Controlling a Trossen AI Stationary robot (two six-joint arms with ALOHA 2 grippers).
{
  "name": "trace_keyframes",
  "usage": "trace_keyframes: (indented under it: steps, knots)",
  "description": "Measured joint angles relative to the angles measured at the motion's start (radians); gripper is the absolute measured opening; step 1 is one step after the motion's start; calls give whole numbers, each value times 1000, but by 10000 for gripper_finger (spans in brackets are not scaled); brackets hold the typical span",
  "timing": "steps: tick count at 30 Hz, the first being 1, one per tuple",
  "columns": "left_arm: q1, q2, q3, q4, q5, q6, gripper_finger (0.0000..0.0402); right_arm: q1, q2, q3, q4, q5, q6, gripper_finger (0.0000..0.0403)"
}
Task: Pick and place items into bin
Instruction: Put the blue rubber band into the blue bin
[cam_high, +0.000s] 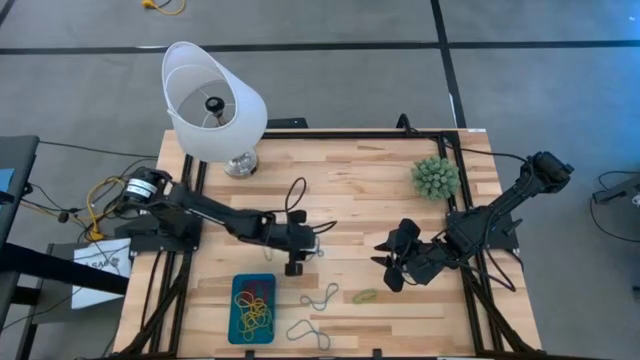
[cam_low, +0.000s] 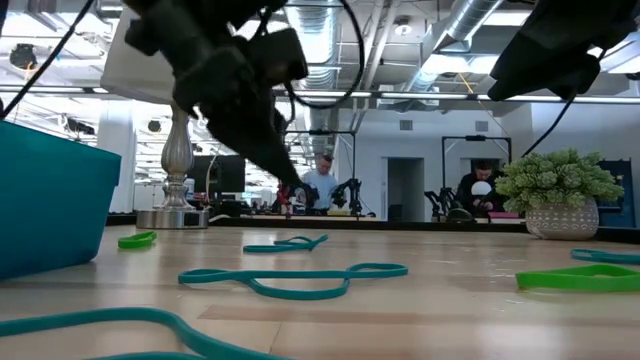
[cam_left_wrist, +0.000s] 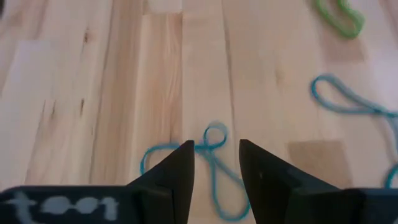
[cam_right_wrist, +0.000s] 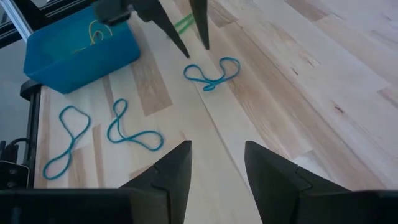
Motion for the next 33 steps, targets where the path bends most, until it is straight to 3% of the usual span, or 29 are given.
trace_keyframes:
  steps: [10,17,20,25,29,33]
  knots:
    - [4,210,19,150,0,35,118,-7,0,1,-3,4,0,143]
    - [6,232,19,203,-19,20,114,-7,0,0,-8,8,0,143]
    - [13,232,19,207,-16,19,93,-7,0,0,-5,16,0,143]
    - [20,228,18,199,-20,13,13,-7,0,0,-7,23,0,143]
    - [4,175,12,145,9,-6,3,-7,0,0,-6,23,0,143]
    - [-50,32,15,19,29,-17,1,-7,0,0,-4,23,0,143]
